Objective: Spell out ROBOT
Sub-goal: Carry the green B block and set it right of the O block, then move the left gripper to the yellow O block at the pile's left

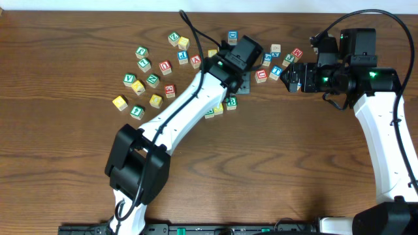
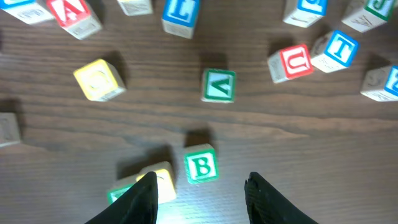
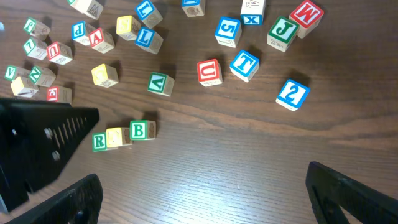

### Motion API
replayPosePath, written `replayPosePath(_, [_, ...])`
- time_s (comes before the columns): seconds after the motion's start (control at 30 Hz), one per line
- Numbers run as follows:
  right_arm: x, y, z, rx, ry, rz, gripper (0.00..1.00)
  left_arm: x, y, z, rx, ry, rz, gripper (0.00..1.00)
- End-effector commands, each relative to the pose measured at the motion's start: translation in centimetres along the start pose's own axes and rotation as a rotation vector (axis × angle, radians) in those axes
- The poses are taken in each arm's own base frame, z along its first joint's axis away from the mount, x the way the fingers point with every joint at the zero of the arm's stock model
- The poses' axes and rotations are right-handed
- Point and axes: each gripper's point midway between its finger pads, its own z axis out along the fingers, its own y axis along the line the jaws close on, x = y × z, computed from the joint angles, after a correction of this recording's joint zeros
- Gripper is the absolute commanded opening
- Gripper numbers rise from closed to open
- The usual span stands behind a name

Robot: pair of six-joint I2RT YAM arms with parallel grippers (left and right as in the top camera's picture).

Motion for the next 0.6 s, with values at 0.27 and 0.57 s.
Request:
replayPosePath(0.27, [-0.7, -0.2, -0.6, 0.0, -0.021, -0.001, 0.99, -3.4, 4.6, 0.1, -0.051, -0.045, -0.025, 0.45])
replayPosePath(0.57, [-0.7, -0.2, -0.6, 0.0, -0.021, -0.001, 0.99, -5.7, 8.3, 0.4, -0.08, -0.078, -0.103, 0.45])
